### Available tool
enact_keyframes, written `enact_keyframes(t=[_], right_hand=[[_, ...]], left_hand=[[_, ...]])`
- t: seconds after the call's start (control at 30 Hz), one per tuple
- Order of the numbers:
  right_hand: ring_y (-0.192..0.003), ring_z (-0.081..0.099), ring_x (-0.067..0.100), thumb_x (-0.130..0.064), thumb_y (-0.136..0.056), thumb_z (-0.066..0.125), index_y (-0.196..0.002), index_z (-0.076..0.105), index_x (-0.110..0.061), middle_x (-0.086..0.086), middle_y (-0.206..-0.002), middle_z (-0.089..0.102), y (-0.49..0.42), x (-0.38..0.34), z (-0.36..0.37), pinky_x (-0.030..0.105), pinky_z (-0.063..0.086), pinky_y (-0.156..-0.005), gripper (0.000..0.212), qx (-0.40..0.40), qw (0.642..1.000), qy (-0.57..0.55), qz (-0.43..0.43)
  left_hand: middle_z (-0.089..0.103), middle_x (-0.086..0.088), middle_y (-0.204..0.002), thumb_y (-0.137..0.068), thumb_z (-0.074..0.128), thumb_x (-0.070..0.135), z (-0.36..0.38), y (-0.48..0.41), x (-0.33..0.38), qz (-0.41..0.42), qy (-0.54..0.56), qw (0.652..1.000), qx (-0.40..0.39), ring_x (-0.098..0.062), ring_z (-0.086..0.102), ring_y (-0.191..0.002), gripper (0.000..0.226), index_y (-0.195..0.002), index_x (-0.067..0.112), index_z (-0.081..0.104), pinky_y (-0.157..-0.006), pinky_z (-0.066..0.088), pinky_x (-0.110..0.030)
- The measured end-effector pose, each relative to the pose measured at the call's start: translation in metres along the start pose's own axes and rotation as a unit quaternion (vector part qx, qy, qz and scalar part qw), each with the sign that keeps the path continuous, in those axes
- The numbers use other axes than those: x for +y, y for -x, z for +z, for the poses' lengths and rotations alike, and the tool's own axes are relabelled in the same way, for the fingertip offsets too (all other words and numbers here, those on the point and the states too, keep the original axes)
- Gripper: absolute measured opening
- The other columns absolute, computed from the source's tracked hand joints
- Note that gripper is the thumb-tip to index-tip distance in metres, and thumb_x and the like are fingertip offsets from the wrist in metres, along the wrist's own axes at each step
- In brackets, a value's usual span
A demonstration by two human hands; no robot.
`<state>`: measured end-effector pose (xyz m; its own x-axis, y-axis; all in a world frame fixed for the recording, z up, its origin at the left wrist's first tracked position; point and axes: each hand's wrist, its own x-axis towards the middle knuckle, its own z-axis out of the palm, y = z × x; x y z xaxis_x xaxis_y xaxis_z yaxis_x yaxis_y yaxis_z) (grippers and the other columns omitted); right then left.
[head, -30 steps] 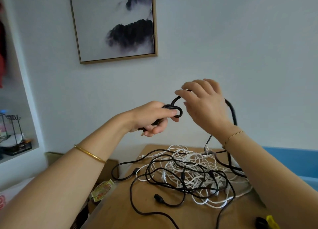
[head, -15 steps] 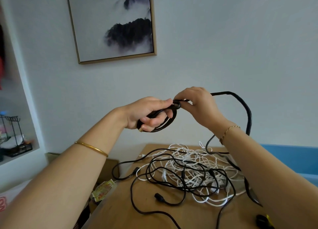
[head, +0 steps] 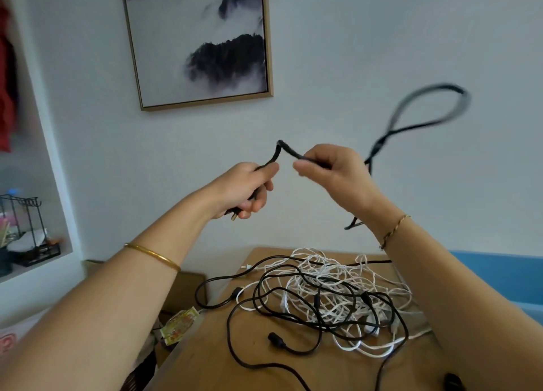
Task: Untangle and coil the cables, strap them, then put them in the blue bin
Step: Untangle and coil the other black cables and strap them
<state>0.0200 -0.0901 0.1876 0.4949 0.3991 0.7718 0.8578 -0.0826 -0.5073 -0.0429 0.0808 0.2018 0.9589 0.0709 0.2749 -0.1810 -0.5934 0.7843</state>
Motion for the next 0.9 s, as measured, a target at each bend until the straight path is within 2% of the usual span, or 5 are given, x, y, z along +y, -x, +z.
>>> enact_keyframes(t=[0.2, 0.3, 0.53, 0.77, 0.9], right_hand=[[-0.065, 0.049, 0.014, -0.031, -0.088, 0.063, -0.081, 0.057, -0.02, -0.009, -0.069, 0.054, -0.017, 0.01, -0.014, 0.033, 0.041, -0.063, 0.014, 0.134, 0.985, 0.101, -0.046], [-0.076, 0.052, 0.014, -0.031, -0.092, 0.057, -0.084, 0.061, -0.019, -0.005, -0.082, 0.058, -0.02, 0.024, -0.012, 0.029, 0.041, -0.068, 0.015, 0.155, 0.979, 0.129, -0.036], [-0.055, 0.045, 0.004, -0.028, -0.097, 0.047, -0.07, 0.055, -0.026, -0.009, -0.062, 0.05, -0.004, 0.041, 0.012, 0.025, 0.039, -0.059, 0.028, 0.132, 0.991, 0.024, 0.022], [-0.042, 0.032, 0.004, -0.024, -0.101, 0.04, -0.068, 0.053, -0.018, -0.001, -0.051, 0.041, 0.009, 0.025, 0.037, 0.016, 0.028, -0.044, 0.036, 0.107, 0.984, -0.131, 0.053], [-0.038, 0.032, 0.002, -0.016, -0.101, 0.038, -0.102, 0.062, -0.011, -0.005, -0.049, 0.038, 0.024, 0.028, 0.053, 0.015, 0.027, -0.042, 0.024, 0.04, 0.987, -0.122, 0.097]], left_hand=[[0.043, -0.004, -0.041, -0.102, 0.037, 0.03, 0.0, 0.011, -0.001, 0.029, 0.025, 0.996, -0.083, -0.009, 0.021, -0.029, 0.034, -0.09, 0.001, 0.049, -0.033, 0.028, -0.018], [0.04, -0.002, -0.038, -0.101, 0.036, 0.03, -0.005, 0.017, 0.003, 0.05, 0.087, 0.988, -0.114, -0.007, 0.019, -0.027, 0.035, -0.092, -0.001, 0.05, -0.033, 0.026, -0.016], [0.031, 0.004, -0.034, -0.087, 0.04, 0.037, -0.014, 0.016, 0.017, 0.078, 0.274, 0.946, -0.154, -0.004, 0.02, -0.023, 0.037, -0.085, 0.003, 0.054, -0.03, 0.02, -0.011], [0.034, 0.008, -0.034, -0.094, 0.036, 0.028, 0.001, 0.005, 0.034, 0.093, 0.524, 0.833, -0.149, -0.004, 0.027, -0.021, 0.035, -0.084, 0.002, 0.058, -0.025, 0.022, -0.012], [0.037, 0.008, -0.038, -0.099, 0.033, 0.021, -0.007, -0.006, 0.045, 0.079, 0.688, 0.718, -0.064, -0.006, 0.028, -0.023, 0.033, -0.09, -0.003, 0.053, -0.027, 0.027, -0.014]])
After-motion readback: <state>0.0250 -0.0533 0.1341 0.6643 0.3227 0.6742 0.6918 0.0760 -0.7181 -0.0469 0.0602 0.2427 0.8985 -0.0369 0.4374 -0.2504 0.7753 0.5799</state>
